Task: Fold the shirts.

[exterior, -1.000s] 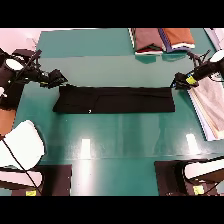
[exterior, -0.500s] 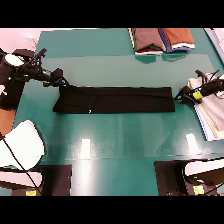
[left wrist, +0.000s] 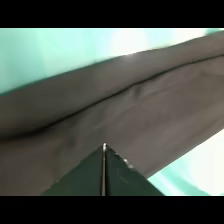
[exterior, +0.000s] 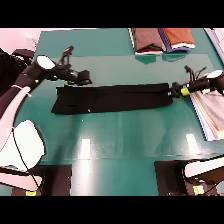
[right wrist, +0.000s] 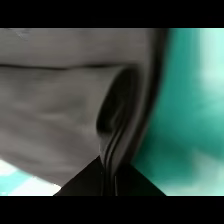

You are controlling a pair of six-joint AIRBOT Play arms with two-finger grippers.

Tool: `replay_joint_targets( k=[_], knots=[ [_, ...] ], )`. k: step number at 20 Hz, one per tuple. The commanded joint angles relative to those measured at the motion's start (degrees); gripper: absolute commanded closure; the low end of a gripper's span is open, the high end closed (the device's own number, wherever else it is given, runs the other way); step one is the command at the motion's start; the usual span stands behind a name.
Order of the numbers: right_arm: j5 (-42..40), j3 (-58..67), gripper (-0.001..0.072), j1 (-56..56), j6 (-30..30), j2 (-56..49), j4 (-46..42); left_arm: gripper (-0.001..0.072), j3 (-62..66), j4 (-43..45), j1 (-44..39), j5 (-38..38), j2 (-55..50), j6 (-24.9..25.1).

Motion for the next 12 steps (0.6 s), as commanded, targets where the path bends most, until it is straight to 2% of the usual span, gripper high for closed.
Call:
replay_joint_targets(
  k=[1,7,12],
  knots=[
    [3.72,9.27,0.0694,3.56,1.57,2.99,0.90,0.0687,2.80,0.07,-6.62,4.50,-4.44,-1.49],
    [8.81,28.09,0.0694,12.94,7.98,5.18,0.87,0.0687,11.82,0.24,-12.00,1.40,-16.22,-1.31],
    [9.09,37.35,0.0694,19.65,11.06,5.11,0.72,0.0687,11.98,3.74,-12.04,-1.57,-18.18,-1.31]
  ],
)
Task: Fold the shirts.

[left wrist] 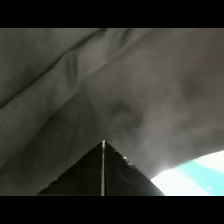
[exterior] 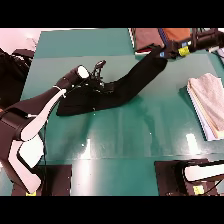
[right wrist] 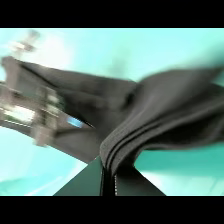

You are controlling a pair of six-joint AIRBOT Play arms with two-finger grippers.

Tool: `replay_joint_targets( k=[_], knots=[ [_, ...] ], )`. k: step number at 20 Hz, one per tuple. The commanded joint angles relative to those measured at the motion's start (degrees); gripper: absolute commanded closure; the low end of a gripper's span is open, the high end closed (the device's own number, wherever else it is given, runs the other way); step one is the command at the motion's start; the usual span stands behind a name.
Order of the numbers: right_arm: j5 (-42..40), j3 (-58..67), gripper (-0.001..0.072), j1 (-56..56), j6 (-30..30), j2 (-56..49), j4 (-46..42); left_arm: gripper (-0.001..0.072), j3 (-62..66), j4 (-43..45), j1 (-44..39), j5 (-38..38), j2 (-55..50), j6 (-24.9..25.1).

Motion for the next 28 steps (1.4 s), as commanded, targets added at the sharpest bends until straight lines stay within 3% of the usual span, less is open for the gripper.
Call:
replay_joint_targets(
  k=[1,6,11,14,17,21,23,28],
  knots=[
    [0.59,6.29,0.0694,4.55,2.51,0.13,-0.07,0.0687,0.74,2.54,-0.52,-2.03,-1.51,-0.02],
    [0.31,7.45,0.0694,9.20,3.80,0.09,0.04,0.0686,2.67,3.61,-0.20,-3.76,-1.36,0.02],
    [-2.51,7.50,0.0694,15.52,3.80,-0.42,0.24,0.0687,12.57,7.45,5.68,-13.49,1.40,-0.02],
    [-5.92,7.52,0.0694,21.75,3.74,-2.73,0.50,0.0687,16.28,12.41,11.98,-15.15,8.44,0.00],
    [-11.04,9.25,0.0694,29.31,1.62,-8.35,6.21,0.0686,17.94,18.47,19.37,-15.54,18.16,0.00],
    [-22.82,15.82,0.0686,41.42,0.24,-20.15,7.74,0.0686,18.03,22.40,27.71,-15.61,29.07,0.00],
    [-29.44,15.82,0.0425,45.66,-1.44,-23.89,7.74,0.0686,18.03,22.40,30.47,-16.00,32.02,-0.02],
    [-34.42,9.03,0.0396,43.69,-3.41,-19.56,6.49,0.0686,17.99,20.44,31.23,-17.94,32.87,-0.04]
  ],
)
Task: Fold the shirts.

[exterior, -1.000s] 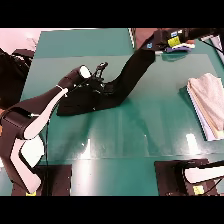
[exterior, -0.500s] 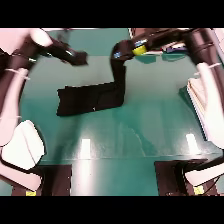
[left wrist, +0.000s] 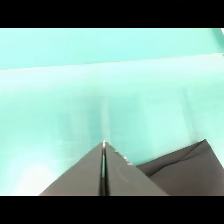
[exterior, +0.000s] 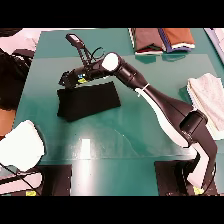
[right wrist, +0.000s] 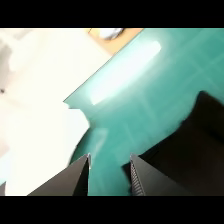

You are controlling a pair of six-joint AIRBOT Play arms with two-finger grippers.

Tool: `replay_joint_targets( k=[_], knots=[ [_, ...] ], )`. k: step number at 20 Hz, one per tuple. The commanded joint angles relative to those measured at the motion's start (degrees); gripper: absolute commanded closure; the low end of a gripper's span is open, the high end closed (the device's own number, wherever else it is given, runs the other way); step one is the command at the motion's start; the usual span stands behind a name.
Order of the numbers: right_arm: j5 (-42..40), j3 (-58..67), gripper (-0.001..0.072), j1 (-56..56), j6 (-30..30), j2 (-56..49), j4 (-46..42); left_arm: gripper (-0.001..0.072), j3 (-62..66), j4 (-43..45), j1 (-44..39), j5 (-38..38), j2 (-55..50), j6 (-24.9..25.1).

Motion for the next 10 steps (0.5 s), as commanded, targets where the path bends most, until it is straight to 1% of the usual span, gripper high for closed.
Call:
replay_joint_targets(
  k=[1,4,5,7,8,9,10],
  knots=[
    [-2.14,-6.27,0.0398,-2.97,-1.27,4.17,-2.75,0.0687,0.07,-1.86,0.94,-1.14,1.09,-0.02],
    [1.75,-16.65,0.0398,-12.07,-1.05,11.17,-7.26,0.0687,0.07,-1.68,-1.60,-0.94,1.07,0.04],
    [3.74,-20.22,0.0398,-15.32,-1.03,12.87,-7.65,0.0686,0.07,-1.66,-2.93,-0.90,1.05,0.09],
    [9.40,-26.86,0.0395,-22.36,0.85,14.58,-7.50,0.0686,0.07,-1.64,-5.86,0.17,1.05,0.22],
    [11.78,-29.38,0.0339,-25.29,0.87,14.53,-7.52,0.0686,0.07,-1.66,-7.32,1.03,1.05,1.05],
    [13.57,-31.56,0.0194,-27.61,0.92,14.05,-7.34,0.0686,0.07,-1.64,-8.57,1.55,1.05,1.55],
    [14.36,-33.92,0.0151,-29.57,1.60,13.46,-6.91,0.0686,0.07,-1.66,-9.66,1.92,1.05,1.55]
  ],
)
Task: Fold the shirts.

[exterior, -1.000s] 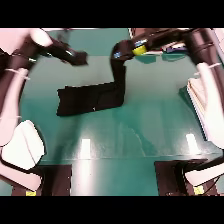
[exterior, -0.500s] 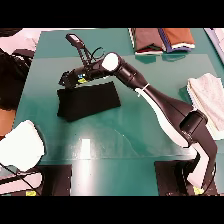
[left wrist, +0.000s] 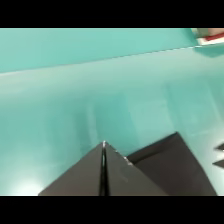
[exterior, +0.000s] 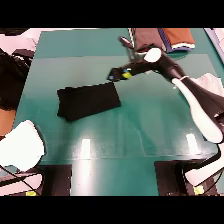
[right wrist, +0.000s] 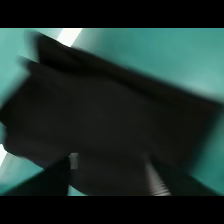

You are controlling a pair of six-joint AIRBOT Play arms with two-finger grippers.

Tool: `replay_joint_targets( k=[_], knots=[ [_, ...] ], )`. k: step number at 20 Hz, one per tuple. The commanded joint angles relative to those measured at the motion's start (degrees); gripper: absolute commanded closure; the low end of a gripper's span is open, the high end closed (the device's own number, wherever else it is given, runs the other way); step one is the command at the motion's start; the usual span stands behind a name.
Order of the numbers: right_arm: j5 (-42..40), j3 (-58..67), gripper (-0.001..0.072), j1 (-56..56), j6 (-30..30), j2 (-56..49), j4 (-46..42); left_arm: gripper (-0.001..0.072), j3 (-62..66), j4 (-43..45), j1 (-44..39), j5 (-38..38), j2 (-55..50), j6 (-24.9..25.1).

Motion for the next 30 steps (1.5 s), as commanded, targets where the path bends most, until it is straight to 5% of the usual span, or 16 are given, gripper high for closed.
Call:
replay_joint_targets(
  k=[1,11,14,15,16,22,30],
  knots=[
    [6.36,-8.98,0.0152,-8.00,1.95,-0.15,0.33,0.0686,0.07,0.00,-3.93,1.88,0.04,1.01],
    [4.17,2.86,0.0166,2.36,2.69,-17.07,12.39,0.0685,0.07,0.02,-4.66,1.40,0.04,0.98],
    [1.31,9.64,0.0448,5.20,2.60,-21.16,13.20,0.0686,0.07,-0.02,-4.66,0.22,0.04,0.96],
    [0.46,11.82,0.0653,5.57,2.32,-21.70,12.79,0.0686,0.07,-0.17,-4.66,-0.11,0.04,0.96],
    [-0.11,13.62,0.0692,5.62,1.73,-21.73,12.70,0.0687,0.07,-0.20,-4.90,-0.35,0.04,0.94],
    [2.99,20.06,0.0693,-3.87,5.14,-12.55,-3.17,0.0686,0.07,0.04,-12.50,-0.55,0.04,1.38],
    [13.27,15.06,0.0693,-32.98,9.25,7.15,-21.62,0.0686,0.07,-0.72,-19.21,-0.33,0.04,2.29]
  ],
)
